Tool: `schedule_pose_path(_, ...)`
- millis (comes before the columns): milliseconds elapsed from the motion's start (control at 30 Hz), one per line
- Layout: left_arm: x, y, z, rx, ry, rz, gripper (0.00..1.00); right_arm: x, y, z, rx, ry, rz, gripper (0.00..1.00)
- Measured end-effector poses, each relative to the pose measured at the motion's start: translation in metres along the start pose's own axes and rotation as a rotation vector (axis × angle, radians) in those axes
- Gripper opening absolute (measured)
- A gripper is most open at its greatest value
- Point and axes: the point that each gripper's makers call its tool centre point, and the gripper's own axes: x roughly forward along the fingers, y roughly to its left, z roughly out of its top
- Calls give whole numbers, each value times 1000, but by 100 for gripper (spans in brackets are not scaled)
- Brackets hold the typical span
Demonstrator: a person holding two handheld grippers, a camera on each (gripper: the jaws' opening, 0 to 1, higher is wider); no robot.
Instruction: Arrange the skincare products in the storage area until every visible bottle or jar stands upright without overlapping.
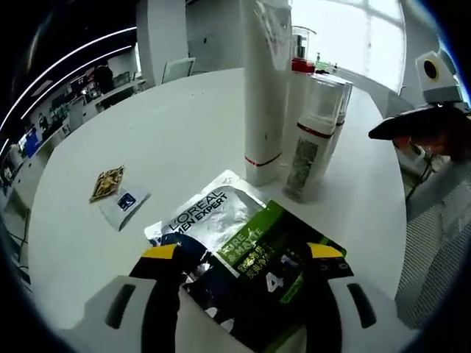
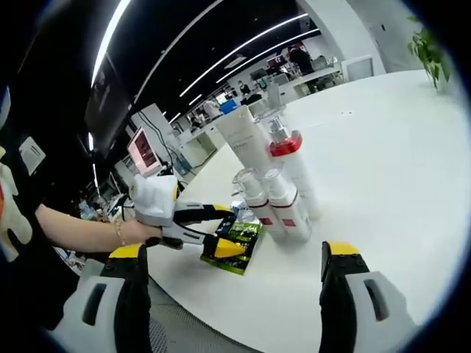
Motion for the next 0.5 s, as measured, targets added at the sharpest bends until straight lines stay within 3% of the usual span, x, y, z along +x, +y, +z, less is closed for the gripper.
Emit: schedule_pose_path(500, -35, 2, -3, -83, -21, 21, 74, -1, 7, 6, -49, 9, 19, 98)
